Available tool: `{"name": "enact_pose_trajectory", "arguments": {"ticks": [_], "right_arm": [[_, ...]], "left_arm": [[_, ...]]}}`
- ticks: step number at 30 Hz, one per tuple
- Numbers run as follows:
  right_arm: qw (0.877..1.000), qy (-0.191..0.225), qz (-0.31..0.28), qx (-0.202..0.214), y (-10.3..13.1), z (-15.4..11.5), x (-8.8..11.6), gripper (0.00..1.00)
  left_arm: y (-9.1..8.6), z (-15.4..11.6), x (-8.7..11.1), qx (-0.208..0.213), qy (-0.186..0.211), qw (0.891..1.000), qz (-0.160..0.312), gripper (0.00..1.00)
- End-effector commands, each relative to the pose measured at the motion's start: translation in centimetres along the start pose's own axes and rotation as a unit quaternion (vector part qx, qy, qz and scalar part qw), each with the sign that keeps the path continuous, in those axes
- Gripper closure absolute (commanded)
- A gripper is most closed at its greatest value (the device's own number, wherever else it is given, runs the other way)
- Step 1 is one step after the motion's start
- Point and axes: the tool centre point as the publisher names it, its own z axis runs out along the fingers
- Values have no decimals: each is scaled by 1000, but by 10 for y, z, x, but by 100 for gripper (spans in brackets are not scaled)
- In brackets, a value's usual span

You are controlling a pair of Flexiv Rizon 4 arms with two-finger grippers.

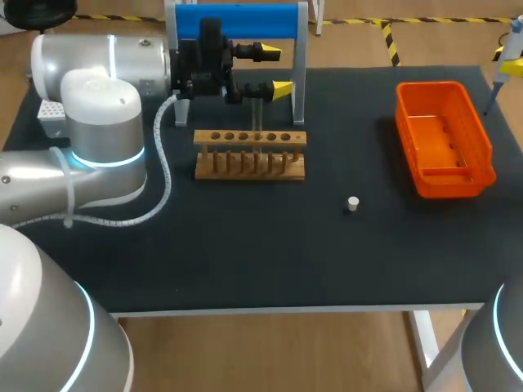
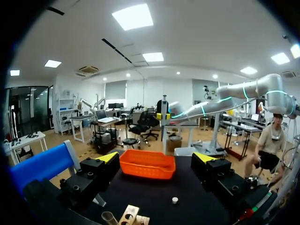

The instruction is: Invert the test tube, pick up the pipette, mount the tip to pipette, aspirate from beaker and dispense into the tube, eject the tip, return the pipette, and cap with the stopper.

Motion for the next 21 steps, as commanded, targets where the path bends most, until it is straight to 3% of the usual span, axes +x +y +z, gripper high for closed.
{"name": "enact_pose_trajectory", "arguments": {"ticks": [1,21], "right_arm": [[1000,0,0,2,1,0,0,100],[1000,0,1,-1,4,7,4,100]], "left_arm": [[3,0,3,7,-6,1000,1,0],[2,0,3,-4,-17,1000,2,0]]}}
